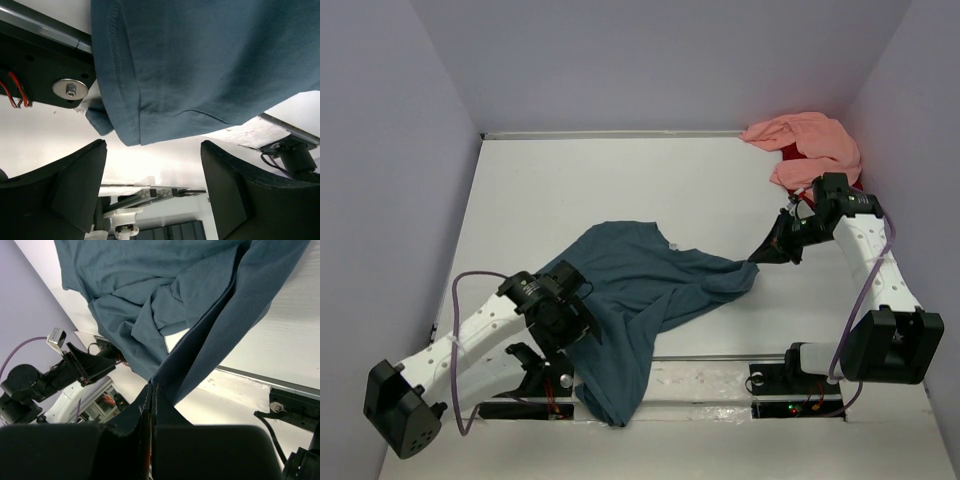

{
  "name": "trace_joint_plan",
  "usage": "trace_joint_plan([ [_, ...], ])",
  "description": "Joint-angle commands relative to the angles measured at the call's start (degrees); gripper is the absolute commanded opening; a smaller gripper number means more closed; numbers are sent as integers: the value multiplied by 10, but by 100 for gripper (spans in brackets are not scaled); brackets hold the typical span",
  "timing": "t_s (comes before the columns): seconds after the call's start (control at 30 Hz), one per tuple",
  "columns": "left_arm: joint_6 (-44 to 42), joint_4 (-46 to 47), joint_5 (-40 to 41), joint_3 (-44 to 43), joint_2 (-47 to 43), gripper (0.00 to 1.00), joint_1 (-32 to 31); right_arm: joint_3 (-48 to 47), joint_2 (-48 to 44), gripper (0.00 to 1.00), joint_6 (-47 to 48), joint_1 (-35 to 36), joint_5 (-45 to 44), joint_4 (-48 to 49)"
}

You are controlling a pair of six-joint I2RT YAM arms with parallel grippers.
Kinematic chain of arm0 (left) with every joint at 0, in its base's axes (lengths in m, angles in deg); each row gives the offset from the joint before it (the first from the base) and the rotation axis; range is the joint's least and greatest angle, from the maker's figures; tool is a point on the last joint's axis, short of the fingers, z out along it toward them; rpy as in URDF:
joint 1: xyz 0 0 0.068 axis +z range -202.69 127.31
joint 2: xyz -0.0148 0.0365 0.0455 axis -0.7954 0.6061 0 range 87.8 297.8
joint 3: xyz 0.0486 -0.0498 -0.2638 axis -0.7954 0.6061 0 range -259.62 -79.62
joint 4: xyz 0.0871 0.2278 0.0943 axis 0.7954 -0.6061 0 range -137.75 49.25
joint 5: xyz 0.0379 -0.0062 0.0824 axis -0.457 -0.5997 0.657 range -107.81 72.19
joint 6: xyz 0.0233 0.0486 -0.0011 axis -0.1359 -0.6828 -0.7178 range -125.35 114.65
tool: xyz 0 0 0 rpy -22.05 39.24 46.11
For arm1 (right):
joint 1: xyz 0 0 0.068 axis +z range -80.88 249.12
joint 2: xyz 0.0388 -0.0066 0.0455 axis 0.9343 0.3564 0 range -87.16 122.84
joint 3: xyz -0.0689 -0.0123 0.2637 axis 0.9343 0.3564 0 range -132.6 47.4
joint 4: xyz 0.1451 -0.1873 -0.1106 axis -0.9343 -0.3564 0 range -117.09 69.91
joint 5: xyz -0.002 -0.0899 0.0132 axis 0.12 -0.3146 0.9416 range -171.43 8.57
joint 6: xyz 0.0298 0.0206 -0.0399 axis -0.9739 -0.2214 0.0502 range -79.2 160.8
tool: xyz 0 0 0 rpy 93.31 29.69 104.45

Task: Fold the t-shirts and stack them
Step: Flatten out the tshirt

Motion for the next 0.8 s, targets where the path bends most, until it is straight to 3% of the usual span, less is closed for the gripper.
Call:
trace_joint_plan([
  [0.0,-7,-25,40,-59,71,86,-22,-14,-24,0,-11,10,21,25],
  [0.27,-3,-24,52,-94,122,86,-58,3,-39,0,-15,15,29,31],
  [0.77,10,38,32,-77,177,84,-151,3,-44,0,-13,15,28,27],
])
